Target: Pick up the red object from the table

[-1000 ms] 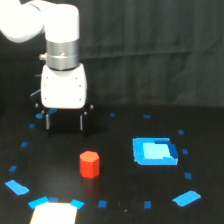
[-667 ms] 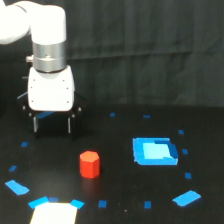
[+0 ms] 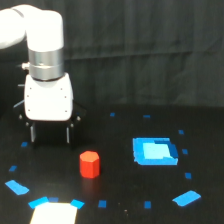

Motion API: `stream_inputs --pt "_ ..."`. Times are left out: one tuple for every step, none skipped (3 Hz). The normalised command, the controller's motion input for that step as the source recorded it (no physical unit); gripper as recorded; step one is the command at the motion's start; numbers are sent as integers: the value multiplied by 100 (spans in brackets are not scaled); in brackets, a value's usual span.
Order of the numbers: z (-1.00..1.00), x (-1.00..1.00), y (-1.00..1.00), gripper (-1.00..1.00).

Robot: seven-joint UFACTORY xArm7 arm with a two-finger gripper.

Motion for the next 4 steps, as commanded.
stream_inputs --pt "-100 100 -25 -8" --pt "-100 100 -6 24" --pt "-100 100 -21 25" --pt "20 -23 -75 99"
